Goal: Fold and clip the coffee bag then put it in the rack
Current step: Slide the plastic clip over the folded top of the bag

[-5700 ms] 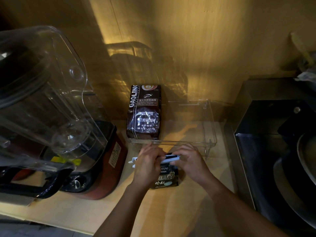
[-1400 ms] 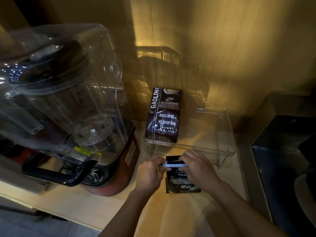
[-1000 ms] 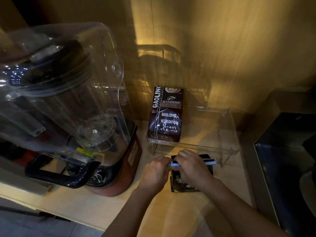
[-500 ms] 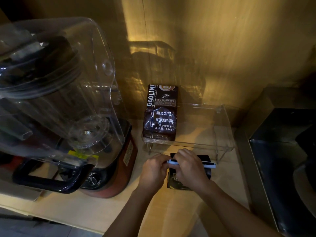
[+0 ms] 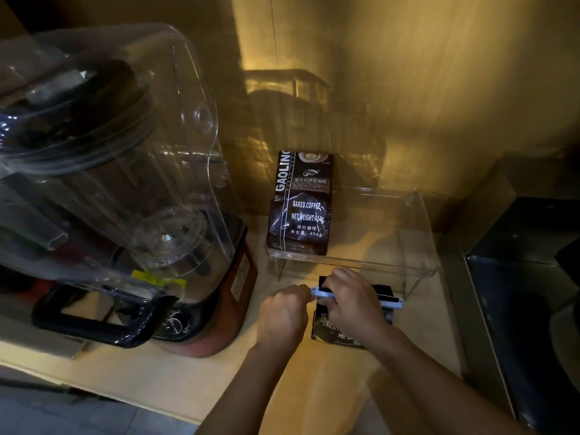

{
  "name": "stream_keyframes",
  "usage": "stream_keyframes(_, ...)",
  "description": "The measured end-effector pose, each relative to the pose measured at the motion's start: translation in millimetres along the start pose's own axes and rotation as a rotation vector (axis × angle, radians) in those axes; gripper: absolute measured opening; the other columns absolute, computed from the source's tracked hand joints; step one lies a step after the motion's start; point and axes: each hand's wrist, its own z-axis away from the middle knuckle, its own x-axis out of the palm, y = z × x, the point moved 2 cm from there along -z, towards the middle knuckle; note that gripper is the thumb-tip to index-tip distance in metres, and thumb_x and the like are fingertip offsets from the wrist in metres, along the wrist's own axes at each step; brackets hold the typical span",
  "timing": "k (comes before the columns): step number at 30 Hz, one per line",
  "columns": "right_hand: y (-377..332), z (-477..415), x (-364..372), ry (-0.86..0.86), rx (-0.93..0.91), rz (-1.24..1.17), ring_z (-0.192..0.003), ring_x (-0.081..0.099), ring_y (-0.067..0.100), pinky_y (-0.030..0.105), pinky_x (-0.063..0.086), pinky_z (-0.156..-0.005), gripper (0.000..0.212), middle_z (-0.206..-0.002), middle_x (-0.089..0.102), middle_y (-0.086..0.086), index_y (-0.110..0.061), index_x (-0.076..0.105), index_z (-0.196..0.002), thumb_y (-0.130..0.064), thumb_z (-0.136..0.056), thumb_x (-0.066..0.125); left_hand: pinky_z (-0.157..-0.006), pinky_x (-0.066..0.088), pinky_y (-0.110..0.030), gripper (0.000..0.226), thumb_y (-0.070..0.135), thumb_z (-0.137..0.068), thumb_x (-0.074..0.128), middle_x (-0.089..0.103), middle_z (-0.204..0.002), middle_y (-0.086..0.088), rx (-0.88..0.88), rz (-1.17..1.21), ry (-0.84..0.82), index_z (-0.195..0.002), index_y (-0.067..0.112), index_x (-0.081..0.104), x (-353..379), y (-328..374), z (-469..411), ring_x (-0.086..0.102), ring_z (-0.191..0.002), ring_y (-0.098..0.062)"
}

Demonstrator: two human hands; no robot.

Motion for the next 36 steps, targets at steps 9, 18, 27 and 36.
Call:
stream_keyframes(9, -2.3, 3.8, 3.7, 0.079, 0.064, 0.012, -0.072, 0.052, 0.030, 0.032, 0.033, -0.061, 0.010, -0.072, 0.058, 0.013, -0.002, 0.058, -0.069, 0.002, -0.066, 0.067, -0.057, 0.042, -0.036, 0.013, 0.007, -0.086, 0.049, 0.069, -0.082, -0.014, -0.060, 0.006, 0.054, -0.087, 0.009, 0.062, 7.8, 11.8, 6.7, 0.062, -0.073, -0.033)
stream_keyframes(18, 18.8, 0.6, -6.6, -0.038, -0.110, 0.111, -0.089, 0.052, 0.023, 0.034, 0.034, -0.081, 0.025, -0.090, 0.060, 0.004, -0.012, 0.059, -0.091, -0.032, -0.077, 0.065, -0.073, 0.048, -0.038, 0.019, 0.016, -0.084, 0.062, 0.065, -0.097, -0.008, -0.098, 0.331, 0.063, -0.102, 0.011, 0.060, 7.8, -4.9, 6.6, 0.059, -0.089, -0.025)
stream_keyframes(27, 68.3, 33.3, -30.6, -0.004, 0.258, -0.255, -0.106, 0.044, 0.015, 0.031, 0.035, -0.087, 0.047, -0.106, 0.050, -0.012, -0.028, 0.052, -0.113, -0.038, -0.071, 0.071, -0.096, 0.043, -0.030, 0.070, 0.023, -0.070, 0.076, 0.051, -0.129, 0.006, -0.260, 0.897, -0.458, -0.126, 0.037, 0.037, 49.7, -15.6, 9.1, 0.046, -0.120, -0.015)
stream_keyframes(36, 83.3, 55.4, -1.7, -0.027, 0.609, -0.890, -0.104, 0.056, 0.014, 0.032, 0.054, -0.078, 0.081, -0.122, 0.049, -0.001, -0.032, 0.032, -0.125, -0.017, -0.063, 0.080, -0.069, 0.053, -0.022, 0.077, 0.022, -0.063, 0.079, 0.050, -0.125, -0.002, -0.334, 0.965, -0.522, -0.127, 0.029, 0.037, 65.2, -25.3, 0.1, 0.052, -0.109, -0.017)
